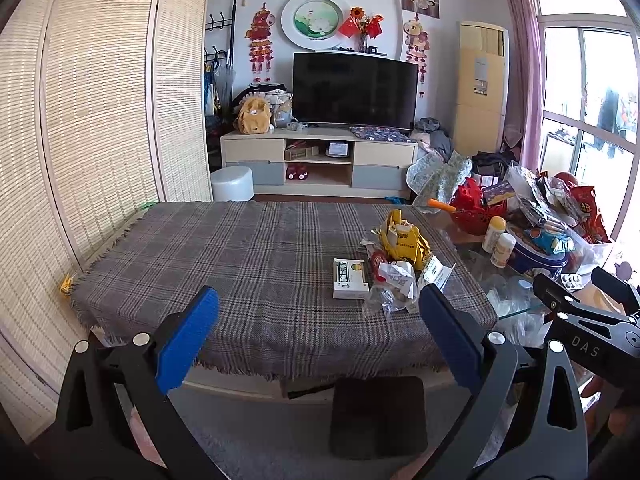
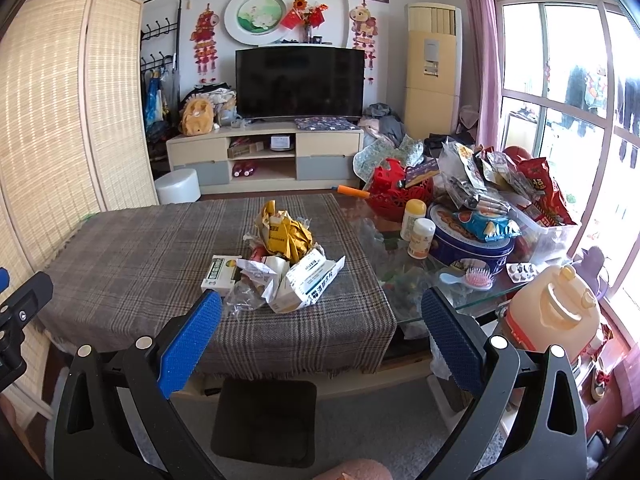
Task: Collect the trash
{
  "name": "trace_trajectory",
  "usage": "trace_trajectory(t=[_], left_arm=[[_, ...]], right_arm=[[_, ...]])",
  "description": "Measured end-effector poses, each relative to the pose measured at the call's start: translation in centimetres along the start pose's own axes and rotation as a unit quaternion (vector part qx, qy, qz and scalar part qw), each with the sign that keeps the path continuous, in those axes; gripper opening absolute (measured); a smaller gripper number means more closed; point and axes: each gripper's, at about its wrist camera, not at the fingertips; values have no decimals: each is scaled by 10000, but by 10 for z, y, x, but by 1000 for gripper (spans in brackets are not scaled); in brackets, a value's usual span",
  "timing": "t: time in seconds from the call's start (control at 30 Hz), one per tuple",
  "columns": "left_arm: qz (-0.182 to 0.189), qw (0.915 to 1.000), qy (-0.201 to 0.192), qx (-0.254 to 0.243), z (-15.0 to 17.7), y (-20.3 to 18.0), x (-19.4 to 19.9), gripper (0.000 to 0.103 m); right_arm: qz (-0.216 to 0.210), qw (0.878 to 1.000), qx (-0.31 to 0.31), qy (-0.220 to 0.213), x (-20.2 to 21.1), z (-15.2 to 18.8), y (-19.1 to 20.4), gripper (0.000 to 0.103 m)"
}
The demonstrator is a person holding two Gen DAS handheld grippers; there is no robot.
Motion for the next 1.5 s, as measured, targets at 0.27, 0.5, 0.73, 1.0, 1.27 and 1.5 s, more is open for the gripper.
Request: trace_trajectory(t=[0.27,0.5,0.73,1.0,1.27,1.5], left_arm=[[-33,10000,-6,62,1,3,1,95],[-14,10000,-19,66,1,3,2,95],[-16,10000,-18,72,1,4,2,95],[3,10000,-2,42,2,3,2,95],[6,10000,1,26,2,2,1,95],[-20,10000,43,39,5,4,-3,95]], right_arm=[[11,10000,1,9,-1,0,0,100],[29,10000,-8,8,-1,3,1,100],[51,10000,-11,40,-2,3,-1,100],[12,10000,-26,62,-2,4,0,100],[9,10000,-36,75,-3,4,-1,100],[-57,9998,-147,113,-8,5,-3,100]])
Point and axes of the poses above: each gripper's, at about its wrist camera, not at the fingertips, and x roughly against the way its jaws point, y to its left, z to its underside, and after that the axes turned 14 degrees about -y, right-handed
